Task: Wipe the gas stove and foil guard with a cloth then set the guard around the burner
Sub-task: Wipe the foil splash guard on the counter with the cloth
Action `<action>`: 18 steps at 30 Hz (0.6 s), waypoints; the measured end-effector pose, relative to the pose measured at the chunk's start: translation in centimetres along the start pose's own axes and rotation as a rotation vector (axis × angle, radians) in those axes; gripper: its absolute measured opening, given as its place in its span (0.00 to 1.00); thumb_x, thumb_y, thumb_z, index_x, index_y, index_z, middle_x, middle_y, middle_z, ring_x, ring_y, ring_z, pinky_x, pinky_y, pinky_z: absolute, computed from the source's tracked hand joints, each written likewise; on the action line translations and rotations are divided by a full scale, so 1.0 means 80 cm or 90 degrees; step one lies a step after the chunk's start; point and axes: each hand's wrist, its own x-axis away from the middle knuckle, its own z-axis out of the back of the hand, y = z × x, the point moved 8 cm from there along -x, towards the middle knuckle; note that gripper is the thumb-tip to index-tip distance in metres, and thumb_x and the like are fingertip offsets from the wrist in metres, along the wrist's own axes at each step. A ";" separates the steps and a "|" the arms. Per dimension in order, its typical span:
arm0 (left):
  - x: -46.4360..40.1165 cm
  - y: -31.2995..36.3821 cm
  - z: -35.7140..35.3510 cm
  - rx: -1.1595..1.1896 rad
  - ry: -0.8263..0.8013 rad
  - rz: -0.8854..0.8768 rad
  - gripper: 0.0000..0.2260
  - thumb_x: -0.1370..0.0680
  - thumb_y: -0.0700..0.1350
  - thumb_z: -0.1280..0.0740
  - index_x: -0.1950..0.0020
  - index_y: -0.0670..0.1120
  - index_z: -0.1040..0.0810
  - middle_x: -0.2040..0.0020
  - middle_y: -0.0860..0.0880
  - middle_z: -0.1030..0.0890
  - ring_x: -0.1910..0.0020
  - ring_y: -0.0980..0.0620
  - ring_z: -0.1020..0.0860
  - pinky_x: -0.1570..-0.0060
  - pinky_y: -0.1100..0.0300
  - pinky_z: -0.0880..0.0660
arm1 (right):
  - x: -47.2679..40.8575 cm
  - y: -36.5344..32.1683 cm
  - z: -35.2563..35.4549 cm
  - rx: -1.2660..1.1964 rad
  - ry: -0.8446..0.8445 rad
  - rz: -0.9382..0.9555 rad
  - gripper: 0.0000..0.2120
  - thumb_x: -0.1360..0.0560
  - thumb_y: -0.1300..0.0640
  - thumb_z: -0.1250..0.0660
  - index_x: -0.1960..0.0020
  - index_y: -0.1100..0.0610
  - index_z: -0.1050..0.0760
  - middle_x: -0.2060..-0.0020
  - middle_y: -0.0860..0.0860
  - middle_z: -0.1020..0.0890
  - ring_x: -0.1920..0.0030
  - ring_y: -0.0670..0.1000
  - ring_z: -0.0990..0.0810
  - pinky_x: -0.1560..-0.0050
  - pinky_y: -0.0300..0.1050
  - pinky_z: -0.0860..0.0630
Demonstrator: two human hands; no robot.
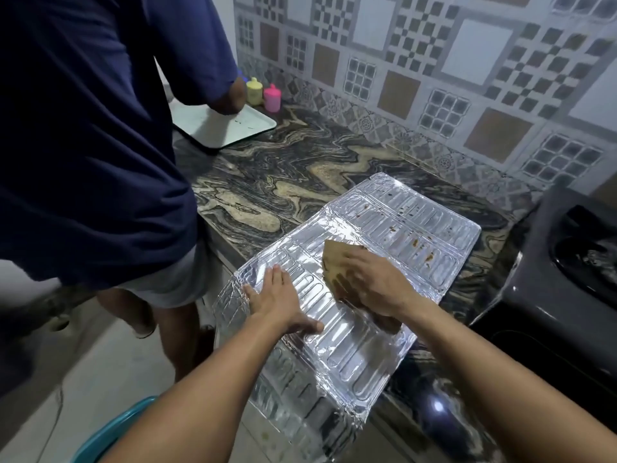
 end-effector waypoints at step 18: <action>-0.004 -0.007 -0.001 0.045 0.035 0.014 0.64 0.41 0.74 0.31 0.22 0.43 0.63 0.21 0.46 0.62 0.22 0.48 0.61 0.26 0.36 0.54 | -0.106 -0.041 -0.077 0.082 -0.108 0.030 0.26 0.20 0.40 0.60 0.22 0.42 0.56 0.21 0.45 0.53 0.22 0.50 0.60 0.31 0.70 0.68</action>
